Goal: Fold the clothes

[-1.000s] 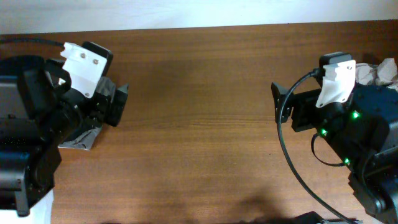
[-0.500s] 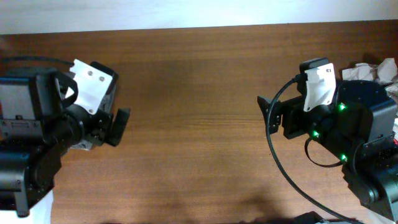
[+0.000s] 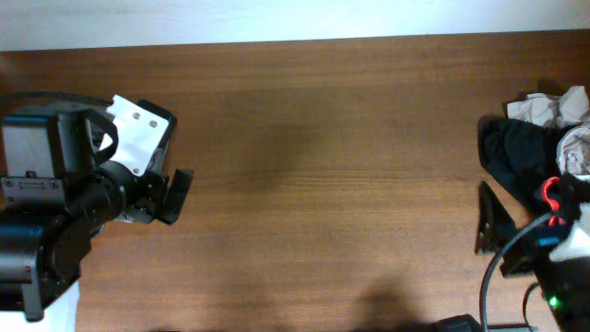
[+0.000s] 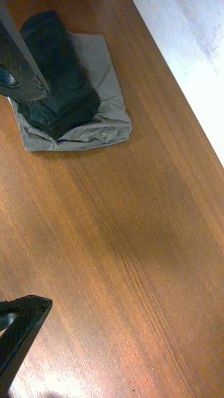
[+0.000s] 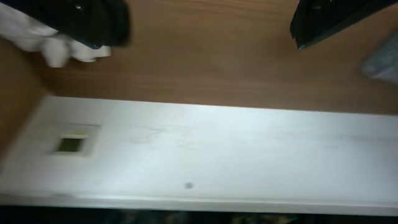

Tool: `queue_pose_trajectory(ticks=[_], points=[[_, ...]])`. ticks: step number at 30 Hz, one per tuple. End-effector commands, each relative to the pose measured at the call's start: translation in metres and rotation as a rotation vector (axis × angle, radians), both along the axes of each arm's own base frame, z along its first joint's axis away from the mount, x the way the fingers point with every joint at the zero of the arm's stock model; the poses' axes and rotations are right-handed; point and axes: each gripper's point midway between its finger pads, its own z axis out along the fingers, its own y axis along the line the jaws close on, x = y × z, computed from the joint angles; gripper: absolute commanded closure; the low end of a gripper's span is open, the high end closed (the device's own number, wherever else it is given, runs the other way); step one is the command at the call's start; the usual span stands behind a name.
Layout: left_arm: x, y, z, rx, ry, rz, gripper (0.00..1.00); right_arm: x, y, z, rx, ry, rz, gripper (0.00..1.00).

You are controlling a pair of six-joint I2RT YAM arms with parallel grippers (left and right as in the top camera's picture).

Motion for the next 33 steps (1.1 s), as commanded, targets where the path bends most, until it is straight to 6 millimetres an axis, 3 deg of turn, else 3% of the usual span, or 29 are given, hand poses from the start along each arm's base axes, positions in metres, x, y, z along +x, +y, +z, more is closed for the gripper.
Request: queue_pose_trajectory(ticks=[1, 8, 11, 17, 19, 27, 33], points=[[-0.002, 0.000, 0.001, 0.013, -0.004, -0.008, 0.01, 0.000, -0.020, -0.036, -0.060, 0.052, -0.101, 0.01], [-0.002, 0.000, 0.000, 0.013, -0.003, -0.008, 0.01, 0.000, -0.025, -0.108, -0.050, 0.029, -0.130, 0.01], [-0.002, 0.000, 0.001, 0.013, -0.004, -0.008, 0.01, 0.008, -0.019, -0.158, -0.041, 0.021, -0.101, 0.01], [-0.002, 0.000, 0.001, 0.013, -0.004, -0.008, 0.01, 0.021, -0.013, -0.208, -0.028, -0.024, -0.075, 0.01], [-0.002, 0.000, 0.001, 0.013, -0.004, -0.008, 0.01, 0.026, -0.011, -0.234, -0.030, 0.025, -0.065, 0.01], [-0.002, 0.000, 0.000, 0.013, -0.003, -0.008, 0.01, 0.033, -0.008, -0.283, -0.035, 0.132, -0.046, 0.01], [-0.002, 0.000, 0.001, 0.013, -0.004, -0.008, 0.01, 0.034, 0.009, -0.321, -0.010, 0.216, 0.049, 0.01]])
